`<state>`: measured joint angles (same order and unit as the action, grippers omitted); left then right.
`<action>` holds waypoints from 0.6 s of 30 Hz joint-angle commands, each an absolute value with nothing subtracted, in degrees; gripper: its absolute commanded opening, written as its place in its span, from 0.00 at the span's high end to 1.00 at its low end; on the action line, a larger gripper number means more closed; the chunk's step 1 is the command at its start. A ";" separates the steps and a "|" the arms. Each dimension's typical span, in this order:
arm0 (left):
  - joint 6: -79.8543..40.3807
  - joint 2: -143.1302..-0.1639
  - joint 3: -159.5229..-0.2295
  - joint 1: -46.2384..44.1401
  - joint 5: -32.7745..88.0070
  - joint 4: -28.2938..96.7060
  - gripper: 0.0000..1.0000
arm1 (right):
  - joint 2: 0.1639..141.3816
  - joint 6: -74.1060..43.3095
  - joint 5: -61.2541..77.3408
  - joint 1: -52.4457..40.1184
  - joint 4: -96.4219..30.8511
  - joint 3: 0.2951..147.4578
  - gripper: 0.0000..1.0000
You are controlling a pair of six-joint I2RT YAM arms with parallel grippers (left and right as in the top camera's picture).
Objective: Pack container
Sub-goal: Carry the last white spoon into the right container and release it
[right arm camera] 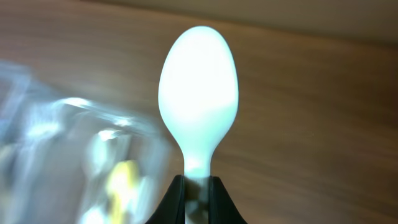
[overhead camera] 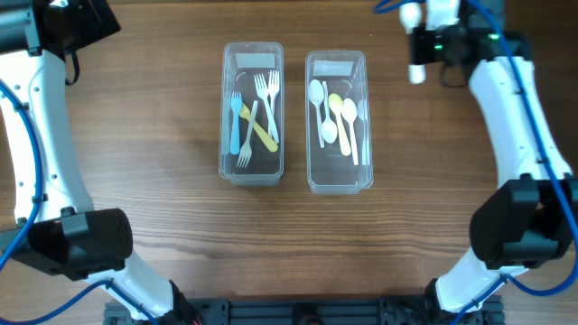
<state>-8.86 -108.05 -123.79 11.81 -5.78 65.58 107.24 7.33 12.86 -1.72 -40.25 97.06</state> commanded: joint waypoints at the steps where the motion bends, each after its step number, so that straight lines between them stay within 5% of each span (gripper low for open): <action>1: -7.94 -107.83 -123.81 12.16 -6.09 65.43 0.00 | 106.94 -1.52 16.78 -8.40 -42.13 97.60 0.96; 18: -7.94 -107.83 -123.81 12.16 -6.09 65.43 0.00 | 110.15 -4.89 8.78 -18.33 -44.53 91.31 0.96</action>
<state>-8.86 -108.05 -123.79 11.81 -5.78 65.58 108.16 -3.42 10.35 -18.28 -44.75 93.03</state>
